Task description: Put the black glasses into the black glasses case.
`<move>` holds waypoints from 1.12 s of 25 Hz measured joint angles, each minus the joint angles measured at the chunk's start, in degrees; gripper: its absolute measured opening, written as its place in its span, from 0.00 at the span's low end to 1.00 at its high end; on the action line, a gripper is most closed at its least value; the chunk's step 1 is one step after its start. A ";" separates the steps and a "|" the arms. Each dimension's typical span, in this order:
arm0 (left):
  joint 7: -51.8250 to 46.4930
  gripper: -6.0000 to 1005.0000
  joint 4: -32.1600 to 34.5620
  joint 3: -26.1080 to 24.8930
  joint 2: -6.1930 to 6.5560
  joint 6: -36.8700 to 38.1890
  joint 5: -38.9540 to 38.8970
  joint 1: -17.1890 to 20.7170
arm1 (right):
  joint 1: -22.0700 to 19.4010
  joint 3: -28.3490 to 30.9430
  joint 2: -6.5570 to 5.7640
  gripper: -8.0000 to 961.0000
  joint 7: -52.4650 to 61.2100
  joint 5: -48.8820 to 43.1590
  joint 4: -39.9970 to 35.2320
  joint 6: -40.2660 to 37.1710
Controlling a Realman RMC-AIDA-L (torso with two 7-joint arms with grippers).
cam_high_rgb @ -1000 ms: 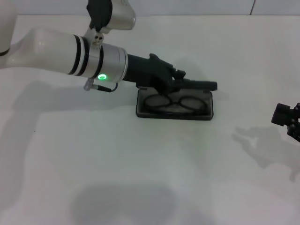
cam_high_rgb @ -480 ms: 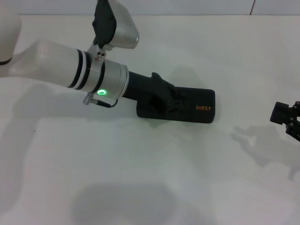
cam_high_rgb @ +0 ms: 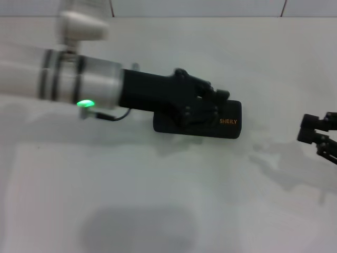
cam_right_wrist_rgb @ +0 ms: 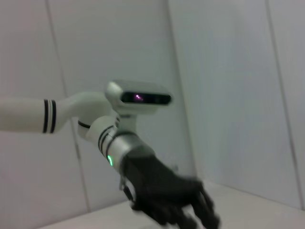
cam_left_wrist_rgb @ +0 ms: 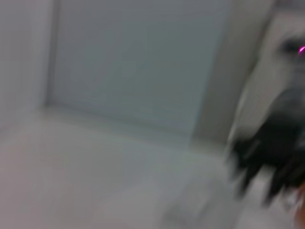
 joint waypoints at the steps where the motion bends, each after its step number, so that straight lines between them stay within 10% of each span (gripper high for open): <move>1: 1.27 0.27 1.81 -0.29 0.12 2.40 -2.36 1.88 | 0.50 -0.01 0.04 0.15 0.10 0.04 0.02 -0.76; 8: 14.18 0.40 4.97 -8.13 1.82 18.34 -17.20 14.61 | 4.32 -6.15 0.41 0.40 0.27 3.51 -0.20 -3.86; 16: 15.78 0.65 -5.67 -9.19 6.96 22.63 -17.18 17.05 | 7.50 -14.77 0.42 0.70 5.28 10.35 -6.38 -1.97; 28: 18.53 0.76 -8.83 -9.33 7.84 23.82 -16.32 18.00 | 8.84 -20.80 0.33 0.70 9.35 11.53 -10.33 1.99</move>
